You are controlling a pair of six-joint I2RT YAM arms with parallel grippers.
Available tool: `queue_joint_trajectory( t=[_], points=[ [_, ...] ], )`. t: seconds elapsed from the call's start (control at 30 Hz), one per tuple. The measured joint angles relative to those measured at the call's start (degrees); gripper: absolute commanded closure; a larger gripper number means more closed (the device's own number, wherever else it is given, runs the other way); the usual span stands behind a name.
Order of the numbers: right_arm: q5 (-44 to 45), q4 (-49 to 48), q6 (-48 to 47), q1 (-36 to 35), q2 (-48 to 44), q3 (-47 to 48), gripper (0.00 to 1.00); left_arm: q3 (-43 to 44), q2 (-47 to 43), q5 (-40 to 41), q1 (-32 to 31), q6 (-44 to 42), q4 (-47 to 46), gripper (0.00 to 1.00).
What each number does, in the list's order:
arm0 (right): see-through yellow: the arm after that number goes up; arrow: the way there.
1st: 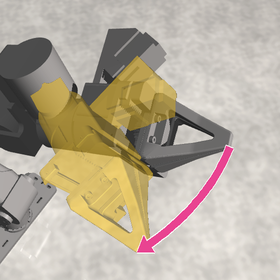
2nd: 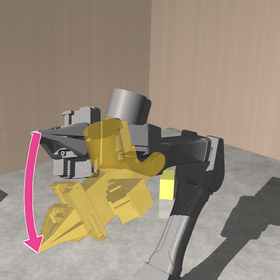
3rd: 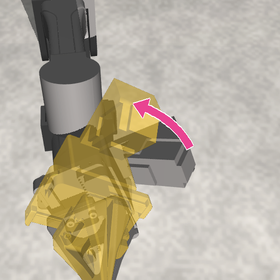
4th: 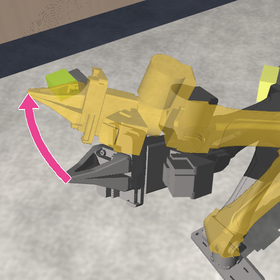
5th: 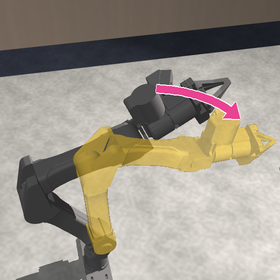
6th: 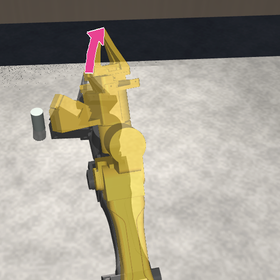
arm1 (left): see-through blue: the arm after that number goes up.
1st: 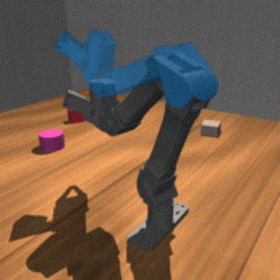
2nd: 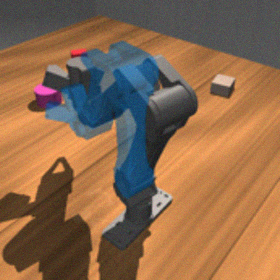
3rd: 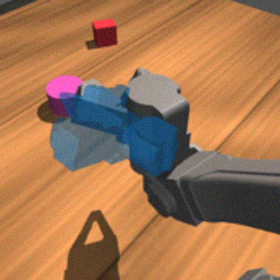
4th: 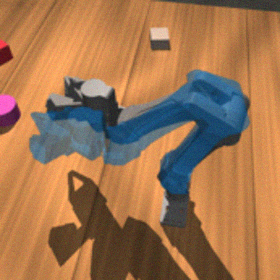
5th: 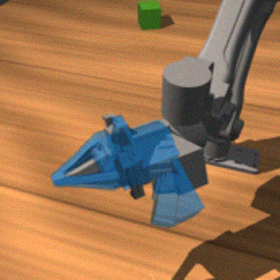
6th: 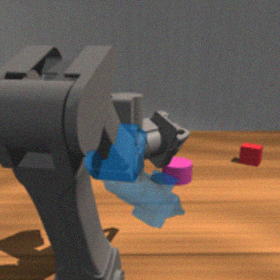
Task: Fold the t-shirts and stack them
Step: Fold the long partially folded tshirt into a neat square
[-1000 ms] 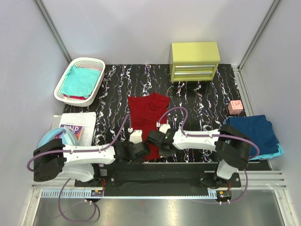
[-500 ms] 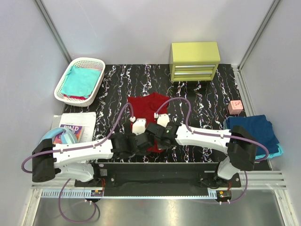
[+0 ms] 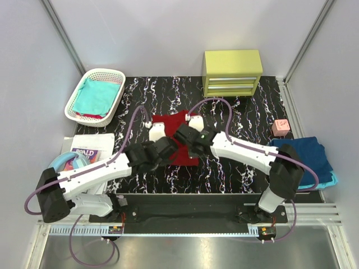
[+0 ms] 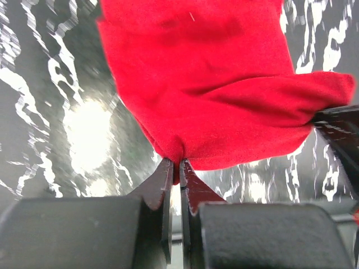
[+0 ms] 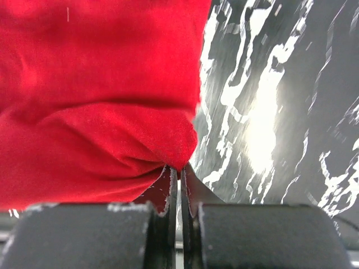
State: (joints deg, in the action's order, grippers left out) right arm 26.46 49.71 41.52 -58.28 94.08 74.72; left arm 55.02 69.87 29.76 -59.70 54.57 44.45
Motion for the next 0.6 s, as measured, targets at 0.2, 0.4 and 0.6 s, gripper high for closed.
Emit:
queue_joint_trajectory(
  t=[0.2, 0.4, 0.6],
  points=[
    [0.1, -1.0, -5.9, 7.2, 5.5, 8.9, 1.0, 5.5, 3.7, 0.1, 7.8, -5.9, -1.6, 1.0],
    [0.2, -1.4, -11.1, 11.6, 13.6, 20.6, 1.0, 13.2, 11.6, -0.2, 14.8, -12.1, -3.3, 1.0],
    [0.5, -1.3, -15.0, 15.4, 22.2, 32.1, 1.0, 22.5, 20.6, -1.7, 21.4, -16.9, -4.8, 1.0]
  ],
)
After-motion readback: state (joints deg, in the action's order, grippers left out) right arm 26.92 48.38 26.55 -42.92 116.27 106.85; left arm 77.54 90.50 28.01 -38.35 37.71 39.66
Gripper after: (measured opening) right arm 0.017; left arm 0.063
